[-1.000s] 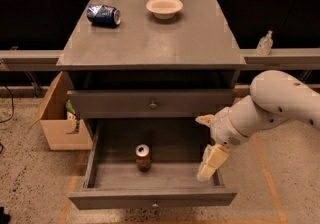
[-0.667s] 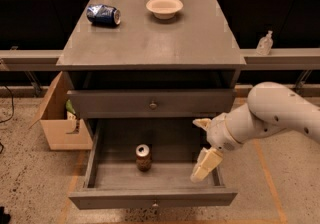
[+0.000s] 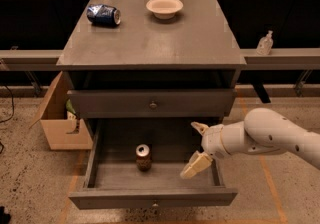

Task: Pick orange can from middle drawer and place on counter

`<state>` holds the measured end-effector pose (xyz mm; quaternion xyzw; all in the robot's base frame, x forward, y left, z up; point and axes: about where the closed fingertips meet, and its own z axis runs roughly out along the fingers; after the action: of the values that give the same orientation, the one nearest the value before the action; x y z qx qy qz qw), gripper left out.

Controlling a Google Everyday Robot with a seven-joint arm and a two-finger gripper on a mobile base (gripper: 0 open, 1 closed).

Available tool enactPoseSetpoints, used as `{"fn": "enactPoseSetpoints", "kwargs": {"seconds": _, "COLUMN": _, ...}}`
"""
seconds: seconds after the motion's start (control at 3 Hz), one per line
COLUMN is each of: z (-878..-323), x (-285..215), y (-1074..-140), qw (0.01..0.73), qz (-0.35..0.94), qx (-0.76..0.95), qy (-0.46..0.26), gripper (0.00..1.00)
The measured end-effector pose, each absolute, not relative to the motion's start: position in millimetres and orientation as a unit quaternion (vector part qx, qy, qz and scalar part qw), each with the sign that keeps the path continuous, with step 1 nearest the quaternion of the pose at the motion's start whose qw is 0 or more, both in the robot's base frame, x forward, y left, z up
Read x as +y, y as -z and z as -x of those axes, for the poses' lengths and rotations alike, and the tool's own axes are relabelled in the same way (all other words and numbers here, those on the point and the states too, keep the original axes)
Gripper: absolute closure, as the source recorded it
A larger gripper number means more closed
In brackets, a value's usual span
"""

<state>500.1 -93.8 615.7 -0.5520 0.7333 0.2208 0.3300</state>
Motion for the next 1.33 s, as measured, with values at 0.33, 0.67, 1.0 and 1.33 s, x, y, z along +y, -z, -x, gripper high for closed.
{"fn": "enactPoseSetpoints", "kwargs": {"seconds": 0.33, "z": -512, "x": -93, "y": -600, "qw": 0.343, "qz": 0.537, "qx": 0.742, "qy": -0.208, "gripper": 0.00}}
{"fn": "enactPoseSetpoints", "kwargs": {"seconds": 0.67, "z": -519, "x": -88, "y": -585, "qw": 0.352, "qz": 0.528, "qx": 0.746, "qy": -0.203, "gripper": 0.00}}
{"fn": "enactPoseSetpoints", "kwargs": {"seconds": 1.0, "z": -528, "x": -75, "y": -567, "qw": 0.363, "qz": 0.530, "qx": 0.739, "qy": -0.202, "gripper": 0.00}}
{"fn": "enactPoseSetpoints", "kwargs": {"seconds": 1.33, "z": -537, "x": -52, "y": -547, "qw": 0.370, "qz": 0.537, "qx": 0.727, "qy": -0.215, "gripper": 0.00}}
